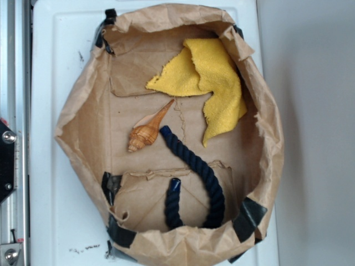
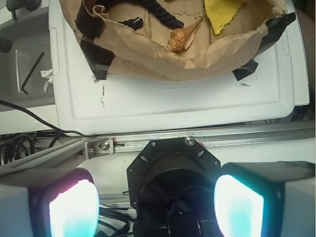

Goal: Grab the yellow cloth.

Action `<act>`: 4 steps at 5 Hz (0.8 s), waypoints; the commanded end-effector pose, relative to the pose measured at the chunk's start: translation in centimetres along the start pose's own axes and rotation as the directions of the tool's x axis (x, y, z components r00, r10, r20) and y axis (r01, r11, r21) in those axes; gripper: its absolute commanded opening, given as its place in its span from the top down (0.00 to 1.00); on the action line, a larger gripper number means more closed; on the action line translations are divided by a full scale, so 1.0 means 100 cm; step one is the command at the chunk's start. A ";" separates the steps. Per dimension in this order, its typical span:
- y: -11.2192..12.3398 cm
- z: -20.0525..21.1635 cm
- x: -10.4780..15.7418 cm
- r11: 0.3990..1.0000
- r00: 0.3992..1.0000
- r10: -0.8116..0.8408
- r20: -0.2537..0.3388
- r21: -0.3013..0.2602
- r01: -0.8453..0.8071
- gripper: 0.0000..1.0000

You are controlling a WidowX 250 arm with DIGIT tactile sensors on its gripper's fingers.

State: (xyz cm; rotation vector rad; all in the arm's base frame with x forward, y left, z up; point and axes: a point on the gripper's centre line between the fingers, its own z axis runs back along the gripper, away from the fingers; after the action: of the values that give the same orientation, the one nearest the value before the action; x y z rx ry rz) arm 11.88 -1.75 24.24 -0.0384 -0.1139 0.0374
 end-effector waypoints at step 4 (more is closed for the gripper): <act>0.052 0.004 0.077 0.999 0.998 0.035 0.044 0.035 -0.036 0.00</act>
State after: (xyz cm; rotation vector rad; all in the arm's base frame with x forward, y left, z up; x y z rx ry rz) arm 19.06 3.46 24.31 -0.0141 -0.1224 0.0646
